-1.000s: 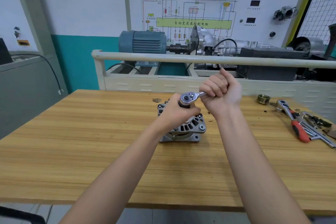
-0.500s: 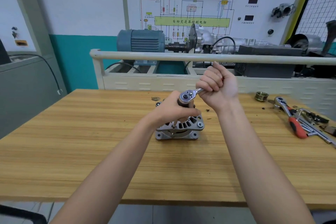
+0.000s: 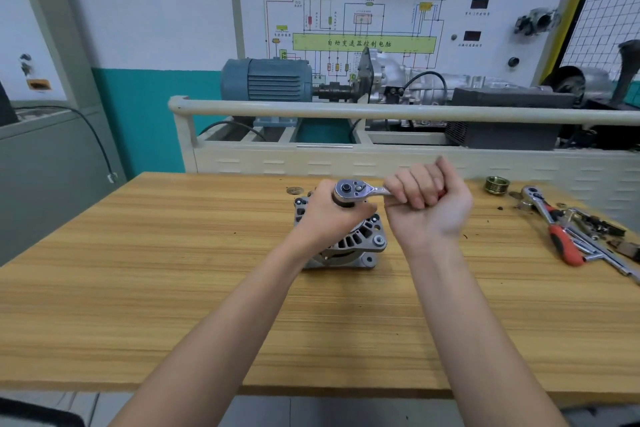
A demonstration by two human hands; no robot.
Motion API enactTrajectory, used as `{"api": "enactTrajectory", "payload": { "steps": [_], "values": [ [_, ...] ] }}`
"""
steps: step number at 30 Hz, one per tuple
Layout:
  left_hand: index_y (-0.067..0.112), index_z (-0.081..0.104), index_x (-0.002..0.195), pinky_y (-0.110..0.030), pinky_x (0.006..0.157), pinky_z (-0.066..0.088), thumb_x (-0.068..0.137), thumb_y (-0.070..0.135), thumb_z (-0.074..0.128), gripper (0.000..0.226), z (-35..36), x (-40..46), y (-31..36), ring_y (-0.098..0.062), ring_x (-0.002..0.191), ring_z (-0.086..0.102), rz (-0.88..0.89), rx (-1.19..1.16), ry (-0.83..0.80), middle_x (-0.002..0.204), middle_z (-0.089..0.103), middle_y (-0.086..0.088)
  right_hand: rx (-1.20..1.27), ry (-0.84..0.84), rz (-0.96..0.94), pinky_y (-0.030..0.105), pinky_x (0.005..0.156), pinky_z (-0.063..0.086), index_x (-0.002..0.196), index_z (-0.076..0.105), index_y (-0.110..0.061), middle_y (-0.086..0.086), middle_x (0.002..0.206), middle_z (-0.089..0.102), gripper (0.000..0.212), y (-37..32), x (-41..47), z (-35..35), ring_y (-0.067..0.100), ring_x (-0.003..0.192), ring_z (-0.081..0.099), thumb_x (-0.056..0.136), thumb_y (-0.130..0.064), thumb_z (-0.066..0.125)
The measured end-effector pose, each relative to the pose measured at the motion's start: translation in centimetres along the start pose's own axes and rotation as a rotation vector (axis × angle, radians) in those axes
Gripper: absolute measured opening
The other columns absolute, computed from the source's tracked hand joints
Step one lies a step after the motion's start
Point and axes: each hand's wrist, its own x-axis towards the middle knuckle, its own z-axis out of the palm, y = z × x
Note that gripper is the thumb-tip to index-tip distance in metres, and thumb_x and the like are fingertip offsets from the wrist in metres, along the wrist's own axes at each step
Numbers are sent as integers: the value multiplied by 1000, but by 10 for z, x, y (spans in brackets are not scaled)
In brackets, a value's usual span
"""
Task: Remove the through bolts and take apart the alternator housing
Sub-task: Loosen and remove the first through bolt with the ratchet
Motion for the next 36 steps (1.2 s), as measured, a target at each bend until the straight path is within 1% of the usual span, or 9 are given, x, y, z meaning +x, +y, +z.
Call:
{"api": "enactTrajectory", "payload": {
  "steps": [5, 9, 15, 18, 22, 25, 28, 32, 36],
  "values": [
    [7, 48, 49, -16, 45, 33, 84, 7, 69, 41, -17, 2, 14, -7, 38, 40, -19, 99, -372, 41, 46, 5, -50, -60, 398, 19, 38, 18, 42, 35, -15, -10, 41, 12, 46, -10, 37, 10, 6, 37, 9, 87, -18, 41],
    [4, 41, 52, -23, 46, 25, 81, -6, 63, 38, -4, -1, 5, -13, 42, 27, -11, 19, -152, 45, 33, 2, -12, -37, 361, 19, 35, 18, 41, 35, -17, -8, 34, 18, 46, -8, 35, 9, 6, 35, 9, 86, -18, 42],
    [20, 32, 50, -25, 46, 21, 71, -1, 57, 38, 15, -2, -1, -9, 47, 24, 21, -178, 214, 47, 30, 10, 52, 73, -101, 23, 36, 24, 43, 34, -19, -6, 37, 22, 47, 9, -10, -1, 9, 32, 20, 90, -17, 39],
    [21, 37, 49, -21, 45, 25, 76, -8, 59, 46, 6, -5, -1, -6, 44, 29, 16, -80, 52, 45, 34, 14, 18, 46, -120, 22, 37, 24, 43, 35, -19, -6, 36, 22, 46, 8, -15, -1, 9, 32, 20, 89, -18, 39],
    [12, 47, 50, -17, 44, 34, 79, -4, 65, 38, -20, -3, 8, -8, 40, 40, 9, 78, -279, 42, 44, 8, -44, 4, 159, 21, 35, 20, 43, 34, -19, -7, 34, 23, 43, -3, 10, 8, 7, 34, 13, 85, -19, 43],
    [10, 49, 49, -19, 44, 34, 80, -2, 68, 38, -22, 1, 11, -10, 40, 40, 11, 100, -335, 42, 46, 6, -94, -29, 330, 20, 36, 17, 43, 33, -18, -6, 32, 24, 44, -6, 29, 16, 7, 38, 7, 86, -18, 43],
    [14, 42, 48, -24, 44, 29, 81, -6, 64, 45, -14, 1, 5, -9, 39, 33, 13, 31, -230, 40, 40, 10, -69, 5, 289, 19, 36, 16, 42, 34, -18, -7, 33, 23, 44, -4, 29, 18, 7, 33, 10, 86, -18, 43],
    [21, 36, 48, -25, 44, 24, 69, 3, 59, 36, 0, 3, -3, -8, 41, 27, 8, -112, 81, 41, 34, 12, 37, 63, -37, 21, 36, 21, 44, 33, -19, -7, 36, 21, 51, 10, 1, 4, 8, 31, 18, 94, -18, 37],
    [26, 36, 41, -18, 42, 24, 68, 5, 57, 40, 5, 3, -6, -4, 42, 26, 0, -92, 99, 41, 32, 14, -1, 15, -148, 22, 39, 26, 42, 36, -19, -6, 35, 23, 52, 14, -17, 2, 10, 33, 21, 94, -19, 36]
  ]
}}
